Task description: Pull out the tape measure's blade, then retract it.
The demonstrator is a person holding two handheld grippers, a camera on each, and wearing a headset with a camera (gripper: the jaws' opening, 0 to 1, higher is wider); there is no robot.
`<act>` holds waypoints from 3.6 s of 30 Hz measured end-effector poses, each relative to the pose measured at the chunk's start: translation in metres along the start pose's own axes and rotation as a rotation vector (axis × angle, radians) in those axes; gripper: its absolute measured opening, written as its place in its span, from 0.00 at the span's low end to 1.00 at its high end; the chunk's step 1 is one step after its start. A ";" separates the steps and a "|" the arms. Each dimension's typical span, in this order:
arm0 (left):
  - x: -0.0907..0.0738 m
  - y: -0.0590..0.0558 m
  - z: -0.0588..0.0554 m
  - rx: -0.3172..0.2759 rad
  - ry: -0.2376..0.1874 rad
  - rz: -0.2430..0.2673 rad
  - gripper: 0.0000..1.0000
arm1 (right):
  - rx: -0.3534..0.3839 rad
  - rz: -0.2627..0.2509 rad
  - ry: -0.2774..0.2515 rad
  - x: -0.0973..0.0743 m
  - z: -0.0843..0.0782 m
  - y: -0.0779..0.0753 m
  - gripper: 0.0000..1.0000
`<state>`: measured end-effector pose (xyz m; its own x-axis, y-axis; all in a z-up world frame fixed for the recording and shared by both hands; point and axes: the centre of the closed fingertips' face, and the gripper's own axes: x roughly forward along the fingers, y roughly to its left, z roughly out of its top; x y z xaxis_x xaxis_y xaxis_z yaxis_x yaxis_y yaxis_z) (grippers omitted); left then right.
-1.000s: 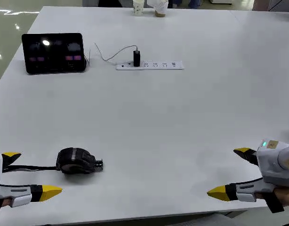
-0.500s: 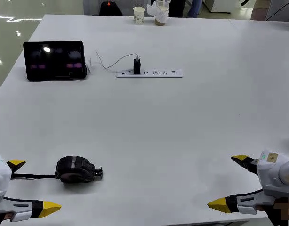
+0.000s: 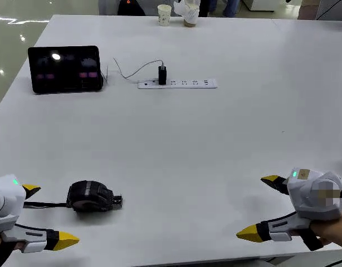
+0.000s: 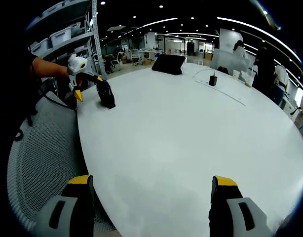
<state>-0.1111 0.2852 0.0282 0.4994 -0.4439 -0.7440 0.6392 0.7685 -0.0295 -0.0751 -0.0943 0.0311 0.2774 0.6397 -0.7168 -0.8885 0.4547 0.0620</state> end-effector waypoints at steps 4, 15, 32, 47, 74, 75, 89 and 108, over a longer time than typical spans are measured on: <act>0.003 0.000 0.004 0.034 0.009 -0.013 0.98 | -0.017 0.007 -0.002 0.005 0.005 0.003 0.99; 0.010 0.004 0.014 0.121 0.039 -0.010 0.94 | -0.036 0.034 -0.034 0.024 0.030 0.014 0.99; 0.027 -0.005 0.040 0.343 0.132 -0.116 0.76 | -0.149 0.075 -0.054 0.066 0.070 0.024 0.99; 0.042 -0.023 0.042 0.617 0.239 -0.261 0.70 | -0.202 0.145 -0.037 0.097 0.086 0.048 0.99; 0.056 -0.018 0.038 0.666 0.324 -0.256 0.32 | -0.266 0.252 -0.034 0.140 0.121 0.085 0.88; 0.056 -0.017 0.037 0.659 0.326 -0.258 0.32 | -0.266 0.253 -0.033 0.142 0.121 0.085 0.88; 0.058 -0.016 0.037 0.629 0.330 -0.247 0.32 | -0.283 0.280 -0.036 0.169 0.141 0.099 0.71; 0.058 -0.017 0.036 0.626 0.338 -0.251 0.32 | -0.401 0.341 0.006 0.212 0.151 0.130 0.30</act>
<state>-0.0722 0.2296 0.0091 0.1523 -0.3282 -0.9322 0.9736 0.2122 0.0844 -0.0768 0.1936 -0.0079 -0.0534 0.7058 -0.7064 -0.9984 -0.0525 0.0230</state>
